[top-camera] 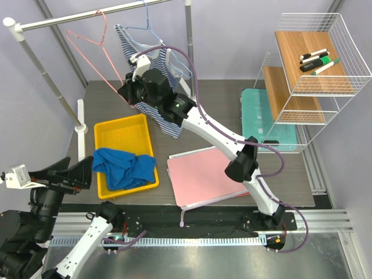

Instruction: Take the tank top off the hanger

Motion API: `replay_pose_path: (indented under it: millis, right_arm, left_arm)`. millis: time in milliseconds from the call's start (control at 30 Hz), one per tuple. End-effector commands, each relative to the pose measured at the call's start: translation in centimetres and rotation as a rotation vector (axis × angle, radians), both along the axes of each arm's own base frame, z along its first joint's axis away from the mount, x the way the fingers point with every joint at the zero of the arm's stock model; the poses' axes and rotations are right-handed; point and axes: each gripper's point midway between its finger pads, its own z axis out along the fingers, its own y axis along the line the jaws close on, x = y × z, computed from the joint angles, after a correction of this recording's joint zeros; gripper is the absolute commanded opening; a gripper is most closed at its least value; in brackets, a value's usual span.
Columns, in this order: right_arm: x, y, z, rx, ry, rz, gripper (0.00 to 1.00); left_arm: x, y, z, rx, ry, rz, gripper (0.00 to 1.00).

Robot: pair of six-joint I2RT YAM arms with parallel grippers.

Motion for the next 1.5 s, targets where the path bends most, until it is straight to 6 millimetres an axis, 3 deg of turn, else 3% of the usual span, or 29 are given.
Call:
replay_pose_path:
  millis: [0,267,733,933,1233,1333,1467]
  right_arm:
    - [-0.2,-0.1,6.8,0.190,-0.097,0.016,0.01]
    - [0.6,0.6,7.5,0.251,-0.130,0.003,0.01]
    - [3.8,0.3,6.0,0.310,-0.070,-0.030,0.01]
    - [3.2,1.0,4.4,0.275,-0.035,0.000,0.01]
    - [0.8,3.0,1.9,0.227,0.022,0.089,0.02]
    - [-0.1,3.5,1.8,0.214,0.016,0.107,0.15]
    - [-0.6,3.2,2.0,0.196,0.021,0.104,0.46]
  left_arm:
    - [-0.5,0.2,0.5,0.002,-0.016,-0.006,0.97]
    - [-0.8,0.3,0.3,-0.005,-0.016,-0.007,0.97]
    - [-0.6,-0.2,0.2,-0.008,-0.006,-0.026,0.97]
    - [-0.5,-0.5,0.1,-0.017,-0.001,-0.039,0.97]
    - [0.0,-1.5,-0.1,-0.026,0.023,-0.073,0.96]
    - [-0.1,-1.6,0.0,-0.028,0.026,-0.080,0.97]
    - [0.1,-2.2,-0.1,-0.030,0.055,-0.106,0.98]
